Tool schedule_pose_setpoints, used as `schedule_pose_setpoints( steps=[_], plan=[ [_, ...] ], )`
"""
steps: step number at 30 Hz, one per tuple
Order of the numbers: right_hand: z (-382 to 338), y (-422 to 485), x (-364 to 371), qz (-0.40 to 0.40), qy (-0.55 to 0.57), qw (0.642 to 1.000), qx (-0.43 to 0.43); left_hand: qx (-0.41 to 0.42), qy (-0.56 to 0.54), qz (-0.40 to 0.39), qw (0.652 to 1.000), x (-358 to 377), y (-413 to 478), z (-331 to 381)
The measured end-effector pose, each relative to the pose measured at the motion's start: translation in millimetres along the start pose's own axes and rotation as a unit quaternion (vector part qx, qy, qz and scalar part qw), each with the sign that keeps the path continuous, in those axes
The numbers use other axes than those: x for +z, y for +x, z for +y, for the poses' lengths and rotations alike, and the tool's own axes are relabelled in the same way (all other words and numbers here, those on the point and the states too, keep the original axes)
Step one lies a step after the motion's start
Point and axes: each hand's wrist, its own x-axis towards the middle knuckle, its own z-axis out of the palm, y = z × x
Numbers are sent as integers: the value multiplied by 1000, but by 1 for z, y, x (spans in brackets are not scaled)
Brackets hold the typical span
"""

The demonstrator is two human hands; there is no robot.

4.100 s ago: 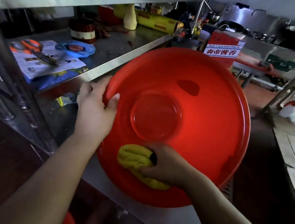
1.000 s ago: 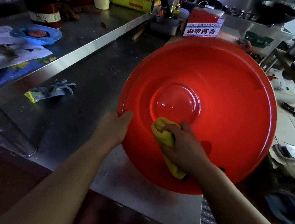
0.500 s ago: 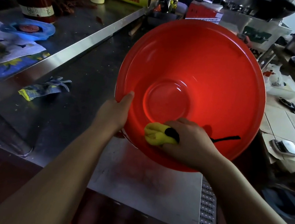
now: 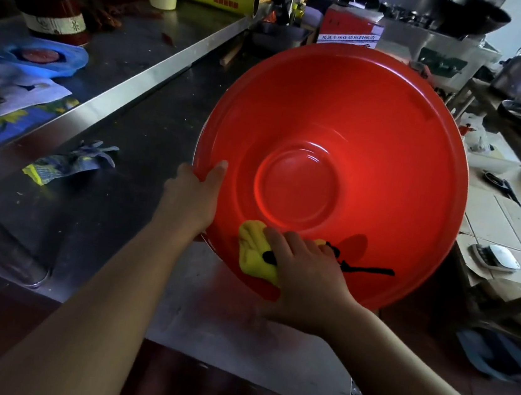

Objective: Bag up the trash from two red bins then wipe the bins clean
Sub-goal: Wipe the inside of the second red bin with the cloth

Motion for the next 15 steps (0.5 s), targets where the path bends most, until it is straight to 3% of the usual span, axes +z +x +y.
schedule_pose_setpoints(
  steps=[3, 7, 11, 15],
  plan=[
    [6, 2, -7, 20, 8, 1000, -5, 13, 5, 11, 1000, 0, 0, -2],
    [13, 5, -13, 13, 26, 999, -32, 50, 65, 87, 993, 4, -8, 1],
    [15, 9, -12, -38, 98, 994, -27, 42, -67, 106, 991, 10, -9, -1],
    [14, 14, -7, -57, 170, 983, -24, 62, -79, 98, 990, 16, -13, 2]
  ],
)
